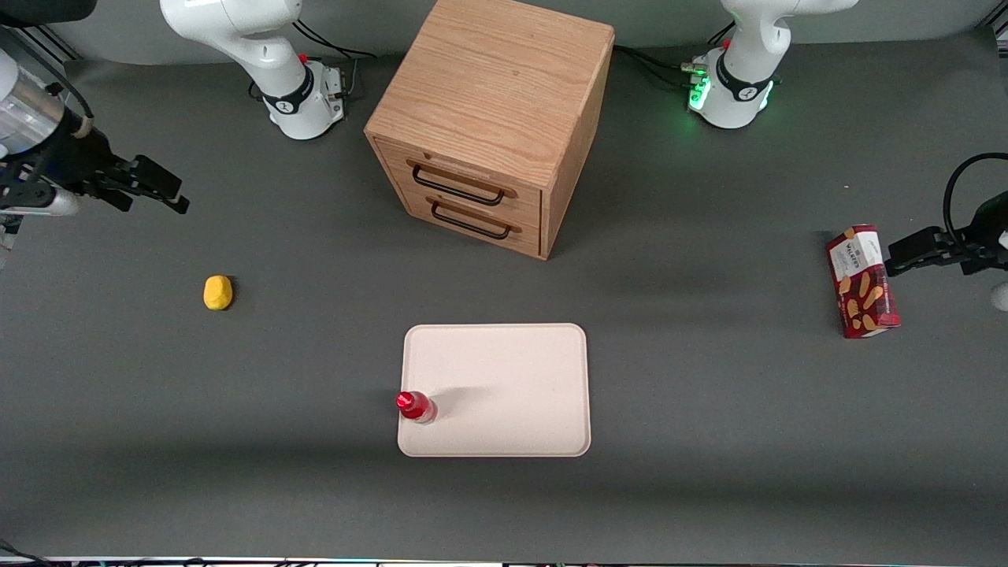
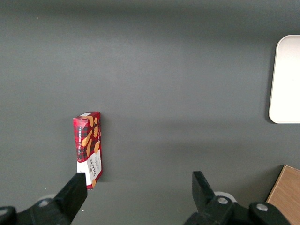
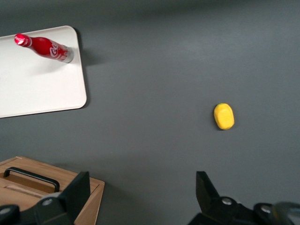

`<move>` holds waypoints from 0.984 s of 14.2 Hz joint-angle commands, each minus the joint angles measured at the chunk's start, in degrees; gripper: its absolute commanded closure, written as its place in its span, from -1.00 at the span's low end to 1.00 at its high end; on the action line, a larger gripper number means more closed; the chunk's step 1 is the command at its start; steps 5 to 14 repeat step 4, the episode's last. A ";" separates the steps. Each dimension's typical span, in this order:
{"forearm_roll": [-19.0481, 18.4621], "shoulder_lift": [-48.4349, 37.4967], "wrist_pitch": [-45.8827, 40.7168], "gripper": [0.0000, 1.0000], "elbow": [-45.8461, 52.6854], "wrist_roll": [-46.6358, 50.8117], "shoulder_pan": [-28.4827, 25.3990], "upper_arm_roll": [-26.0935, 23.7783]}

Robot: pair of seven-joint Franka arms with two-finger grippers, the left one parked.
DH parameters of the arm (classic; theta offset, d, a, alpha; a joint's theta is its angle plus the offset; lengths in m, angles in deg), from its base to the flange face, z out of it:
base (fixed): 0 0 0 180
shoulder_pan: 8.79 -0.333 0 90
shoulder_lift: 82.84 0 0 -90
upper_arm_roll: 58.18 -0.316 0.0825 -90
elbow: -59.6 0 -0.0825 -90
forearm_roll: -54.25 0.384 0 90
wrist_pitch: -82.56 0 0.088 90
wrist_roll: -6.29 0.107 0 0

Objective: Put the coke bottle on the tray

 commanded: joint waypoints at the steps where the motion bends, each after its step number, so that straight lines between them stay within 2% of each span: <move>1: -2.49 0.24 -0.53 -1.00 0.28 -0.64 -0.48 0.19; 14: -3.02 0.77 -2.02 -1.00 0.99 -0.55 -0.48 0.28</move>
